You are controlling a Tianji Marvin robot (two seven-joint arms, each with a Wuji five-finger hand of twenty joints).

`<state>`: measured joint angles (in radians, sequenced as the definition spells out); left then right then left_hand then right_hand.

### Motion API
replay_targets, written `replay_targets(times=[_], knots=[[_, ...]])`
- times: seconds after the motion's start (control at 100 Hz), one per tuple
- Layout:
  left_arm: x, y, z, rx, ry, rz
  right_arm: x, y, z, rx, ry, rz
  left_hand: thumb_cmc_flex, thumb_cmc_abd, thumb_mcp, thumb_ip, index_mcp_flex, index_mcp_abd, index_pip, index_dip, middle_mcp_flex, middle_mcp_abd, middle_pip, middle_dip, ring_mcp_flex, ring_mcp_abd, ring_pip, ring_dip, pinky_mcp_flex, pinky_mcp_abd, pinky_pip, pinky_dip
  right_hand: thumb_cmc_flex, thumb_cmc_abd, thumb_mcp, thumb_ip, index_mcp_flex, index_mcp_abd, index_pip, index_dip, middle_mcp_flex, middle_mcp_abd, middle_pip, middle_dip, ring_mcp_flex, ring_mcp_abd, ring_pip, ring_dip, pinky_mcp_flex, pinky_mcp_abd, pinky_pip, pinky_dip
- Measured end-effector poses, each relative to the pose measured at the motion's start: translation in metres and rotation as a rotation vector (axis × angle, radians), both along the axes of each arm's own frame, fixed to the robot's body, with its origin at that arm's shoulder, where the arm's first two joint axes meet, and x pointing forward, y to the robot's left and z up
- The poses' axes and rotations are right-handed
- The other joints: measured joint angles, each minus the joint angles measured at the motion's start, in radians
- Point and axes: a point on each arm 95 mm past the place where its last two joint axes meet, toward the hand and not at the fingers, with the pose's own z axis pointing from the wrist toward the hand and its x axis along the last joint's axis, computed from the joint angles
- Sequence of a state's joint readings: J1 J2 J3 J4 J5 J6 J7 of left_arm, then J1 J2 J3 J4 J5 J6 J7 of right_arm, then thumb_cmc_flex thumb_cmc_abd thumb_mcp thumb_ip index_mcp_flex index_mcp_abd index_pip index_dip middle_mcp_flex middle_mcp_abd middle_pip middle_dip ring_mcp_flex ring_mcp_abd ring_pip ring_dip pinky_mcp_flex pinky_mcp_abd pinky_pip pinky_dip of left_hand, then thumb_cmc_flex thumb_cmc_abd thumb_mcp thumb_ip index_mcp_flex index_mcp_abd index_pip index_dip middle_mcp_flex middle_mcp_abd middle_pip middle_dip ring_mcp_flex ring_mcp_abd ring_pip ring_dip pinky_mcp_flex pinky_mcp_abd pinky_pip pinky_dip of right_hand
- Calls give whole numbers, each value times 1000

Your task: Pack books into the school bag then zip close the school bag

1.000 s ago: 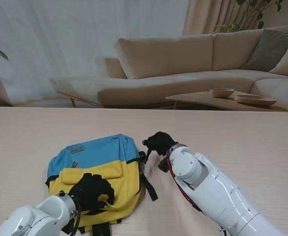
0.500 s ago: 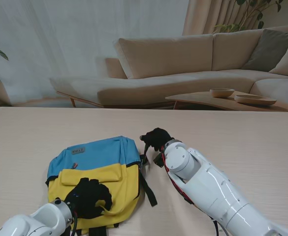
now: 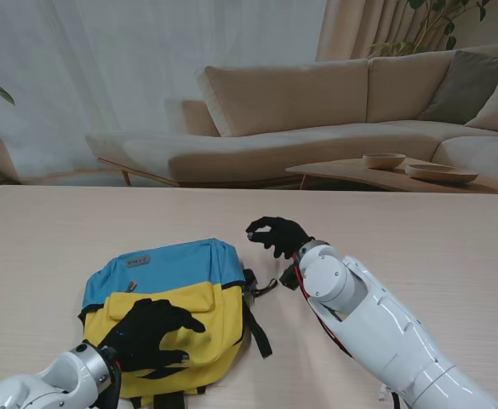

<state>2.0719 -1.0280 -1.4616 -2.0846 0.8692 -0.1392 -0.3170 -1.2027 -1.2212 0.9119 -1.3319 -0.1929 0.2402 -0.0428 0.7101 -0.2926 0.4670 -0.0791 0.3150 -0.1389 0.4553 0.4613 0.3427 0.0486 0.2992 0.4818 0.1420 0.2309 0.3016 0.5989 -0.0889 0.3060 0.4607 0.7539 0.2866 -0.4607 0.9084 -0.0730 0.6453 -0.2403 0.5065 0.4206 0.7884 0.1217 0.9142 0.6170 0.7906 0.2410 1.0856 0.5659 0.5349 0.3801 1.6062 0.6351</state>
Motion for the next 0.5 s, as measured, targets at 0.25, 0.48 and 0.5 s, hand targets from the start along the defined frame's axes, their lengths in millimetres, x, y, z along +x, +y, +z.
replay_targets(times=[0.25, 0.48, 0.5], knots=[[18, 9, 19, -227, -118, 95, -27, -8, 28, -8, -116, 52, -3, 59, -103, 13, -12, 11, -25, -32, -12, 1, -48, -38, -1, 2, -70, -52, -2, 1, -95, -15, -21, 5, -1, 5, -64, 14, -2, -29, -87, -2, -252, -252, -114, -50, -421, -167, -189, 6, -255, -93], [54, 15, 24, -360, -169, 174, -56, -12, 47, 17, -199, 86, -3, 61, -120, 13, -51, 27, -50, -73, -53, 2, -87, -72, -27, 4, -144, -96, 10, 3, -218, -32, -20, 5, 18, 5, -127, 14, -13, -53, -188, -24, -360, -295, -236, -105, -651, -258, -316, -19, -459, -232], [57, 14, 23, -384, -169, 184, -59, -12, 49, 23, -204, 90, -3, 61, -120, 13, -56, 28, -49, -76, -54, 2, -87, -75, -27, 4, -146, -102, 10, 3, -231, -38, -20, 5, 19, 5, -131, 14, -13, -55, -197, -25, -364, -301, -237, -109, -666, -264, -322, -22, -471, -243]])
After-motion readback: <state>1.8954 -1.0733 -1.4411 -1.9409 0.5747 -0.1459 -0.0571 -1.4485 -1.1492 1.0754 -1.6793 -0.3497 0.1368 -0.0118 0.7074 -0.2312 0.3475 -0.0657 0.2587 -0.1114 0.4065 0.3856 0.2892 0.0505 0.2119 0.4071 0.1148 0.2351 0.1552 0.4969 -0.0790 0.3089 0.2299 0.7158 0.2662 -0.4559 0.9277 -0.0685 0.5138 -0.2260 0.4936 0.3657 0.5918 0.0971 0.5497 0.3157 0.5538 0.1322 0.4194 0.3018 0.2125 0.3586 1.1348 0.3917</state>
